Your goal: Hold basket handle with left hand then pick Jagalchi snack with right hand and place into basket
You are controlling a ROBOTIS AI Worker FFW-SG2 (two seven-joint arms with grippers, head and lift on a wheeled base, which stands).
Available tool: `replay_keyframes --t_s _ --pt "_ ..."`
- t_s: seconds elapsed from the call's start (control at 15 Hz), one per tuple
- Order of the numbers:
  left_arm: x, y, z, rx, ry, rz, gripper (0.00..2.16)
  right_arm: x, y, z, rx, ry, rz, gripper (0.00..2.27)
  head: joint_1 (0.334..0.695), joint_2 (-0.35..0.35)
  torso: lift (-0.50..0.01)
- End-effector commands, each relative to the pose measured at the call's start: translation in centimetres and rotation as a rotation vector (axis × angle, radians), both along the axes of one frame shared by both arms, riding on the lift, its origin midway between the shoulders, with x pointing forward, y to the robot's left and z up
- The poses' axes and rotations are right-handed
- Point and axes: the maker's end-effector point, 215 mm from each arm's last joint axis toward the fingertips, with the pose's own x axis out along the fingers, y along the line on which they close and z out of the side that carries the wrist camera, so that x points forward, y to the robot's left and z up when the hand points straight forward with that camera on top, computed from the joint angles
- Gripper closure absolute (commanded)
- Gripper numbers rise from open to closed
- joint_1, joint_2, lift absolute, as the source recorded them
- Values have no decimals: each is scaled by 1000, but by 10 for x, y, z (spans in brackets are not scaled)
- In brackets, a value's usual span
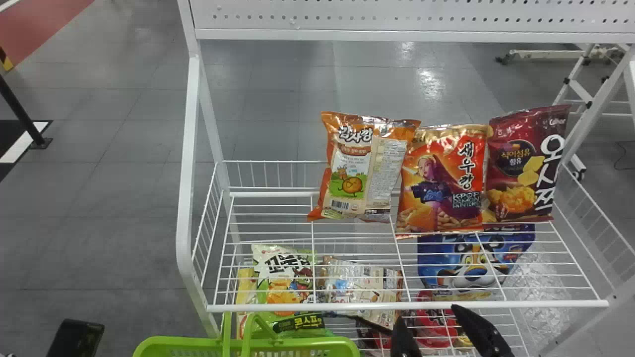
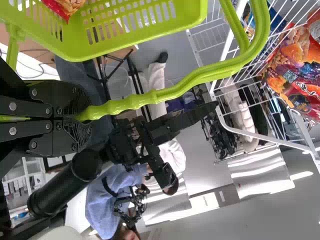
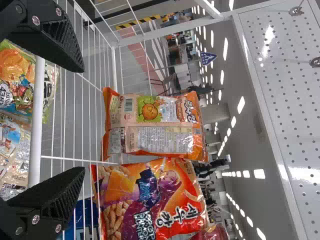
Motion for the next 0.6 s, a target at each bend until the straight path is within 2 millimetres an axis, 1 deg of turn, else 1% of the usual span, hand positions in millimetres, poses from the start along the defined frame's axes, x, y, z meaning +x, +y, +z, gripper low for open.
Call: replay_keyframes --t_s 0.0,0.53 --pt "0 0 1 -9 0 -2 2148 0 0 -1 1 2 -1 113 695 -28 -9" --pt "3 0 1 -10 -4 -3 2148 0 1 -4 3 11 0 113 695 -25 -9"
